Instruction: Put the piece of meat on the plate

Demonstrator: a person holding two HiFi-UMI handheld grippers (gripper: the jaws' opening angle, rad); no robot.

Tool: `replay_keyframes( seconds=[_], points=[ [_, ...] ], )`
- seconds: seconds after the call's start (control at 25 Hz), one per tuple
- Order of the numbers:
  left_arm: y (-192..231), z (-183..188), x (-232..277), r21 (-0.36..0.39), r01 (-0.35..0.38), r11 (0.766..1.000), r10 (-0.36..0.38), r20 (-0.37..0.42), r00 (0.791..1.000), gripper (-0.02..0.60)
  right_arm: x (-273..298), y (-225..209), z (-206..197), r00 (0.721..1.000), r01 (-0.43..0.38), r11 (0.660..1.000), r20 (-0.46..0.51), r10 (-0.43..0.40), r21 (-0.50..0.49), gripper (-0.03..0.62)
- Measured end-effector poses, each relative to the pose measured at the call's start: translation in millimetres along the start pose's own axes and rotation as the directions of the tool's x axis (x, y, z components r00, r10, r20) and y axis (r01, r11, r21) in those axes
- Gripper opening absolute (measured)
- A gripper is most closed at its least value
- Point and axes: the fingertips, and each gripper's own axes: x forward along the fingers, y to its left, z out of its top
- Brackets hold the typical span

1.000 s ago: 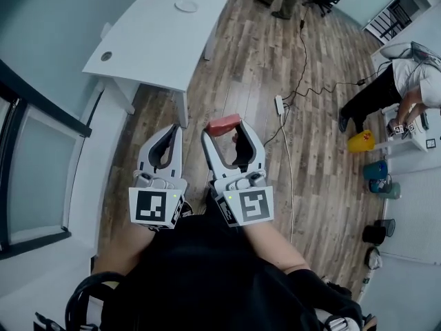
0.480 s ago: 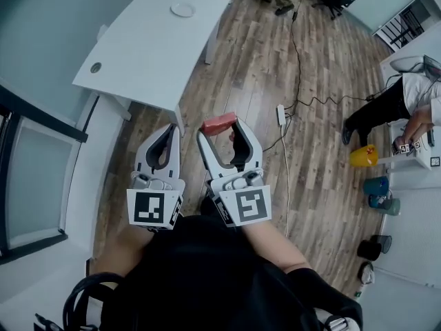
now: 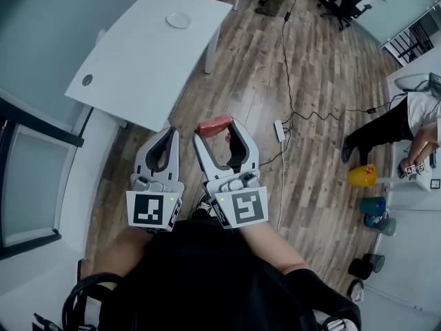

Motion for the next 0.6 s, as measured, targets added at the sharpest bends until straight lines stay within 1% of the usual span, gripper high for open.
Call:
replay_keyframes(
  seconds=[0.12,0.32,0.6],
  points=[
    [-8,-1,13,-0.001,-0.011,1.000,0.011,-0.002,1.000,-0.002,0,-13,-2,1.000,-0.019,1.000,-0.009,0.019,-0.004,0.282],
    [-18,0,26,0.002,-0.018,1.000,0.018,-0.003,1.000,-0.002,1,-32,-1,1.000,-0.013,1.000,-0.009,0.013,0.004,0.282],
    [-18,2,34,0.004,-0.020,1.000,0.020,-0.018,1.000,0.000,1,-40,-1,1.000,-0.009,1.000,-0.019,0.009,0.002,0.282]
  ],
)
